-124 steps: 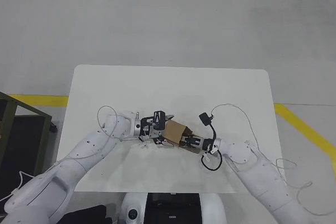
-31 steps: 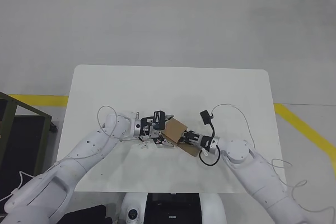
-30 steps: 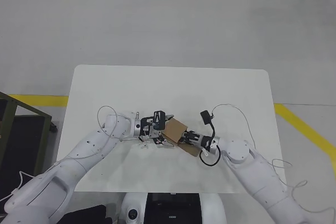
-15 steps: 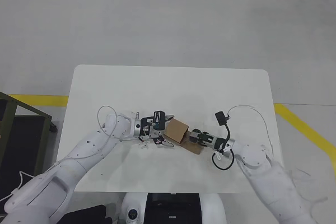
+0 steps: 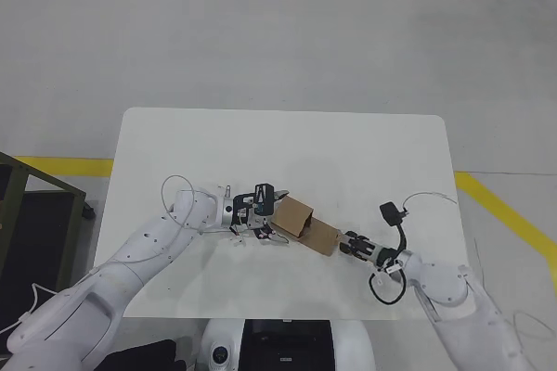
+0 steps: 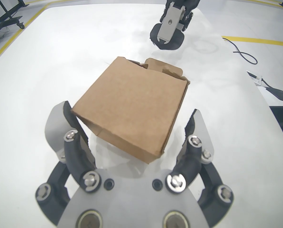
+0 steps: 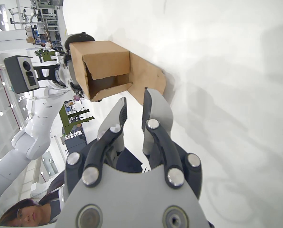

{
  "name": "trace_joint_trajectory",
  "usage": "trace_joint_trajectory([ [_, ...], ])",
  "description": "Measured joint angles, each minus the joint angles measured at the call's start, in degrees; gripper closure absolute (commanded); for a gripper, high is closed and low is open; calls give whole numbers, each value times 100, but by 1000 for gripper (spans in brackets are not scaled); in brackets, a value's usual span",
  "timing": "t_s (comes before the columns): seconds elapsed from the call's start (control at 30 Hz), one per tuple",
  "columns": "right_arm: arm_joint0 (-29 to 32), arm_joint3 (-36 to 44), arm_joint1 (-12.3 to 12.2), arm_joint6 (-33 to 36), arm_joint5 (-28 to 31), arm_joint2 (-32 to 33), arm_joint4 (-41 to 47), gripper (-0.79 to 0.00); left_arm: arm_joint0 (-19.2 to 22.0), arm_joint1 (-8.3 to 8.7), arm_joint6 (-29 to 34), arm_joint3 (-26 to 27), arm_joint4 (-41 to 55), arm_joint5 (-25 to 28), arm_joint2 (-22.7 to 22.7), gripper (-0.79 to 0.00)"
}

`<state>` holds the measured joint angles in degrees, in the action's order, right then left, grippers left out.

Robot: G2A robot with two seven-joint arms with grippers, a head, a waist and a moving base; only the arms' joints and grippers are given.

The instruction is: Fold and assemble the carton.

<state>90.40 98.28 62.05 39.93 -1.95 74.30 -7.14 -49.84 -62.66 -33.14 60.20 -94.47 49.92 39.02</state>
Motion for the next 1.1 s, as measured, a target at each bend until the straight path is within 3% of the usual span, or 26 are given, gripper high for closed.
trace_joint_trajectory([
  [0.23,-113,-260,23,-25,44,-203,-70,-108,0,0,0,0,0,0,0,-785],
  [0.63,-379,-599,70,-14,138,-467,37,-157,0,0,0,0,0,0,0,-785],
  [1.1,-70,-314,9,-183,261,-207,21,-175,0,0,0,0,0,0,0,-785],
])
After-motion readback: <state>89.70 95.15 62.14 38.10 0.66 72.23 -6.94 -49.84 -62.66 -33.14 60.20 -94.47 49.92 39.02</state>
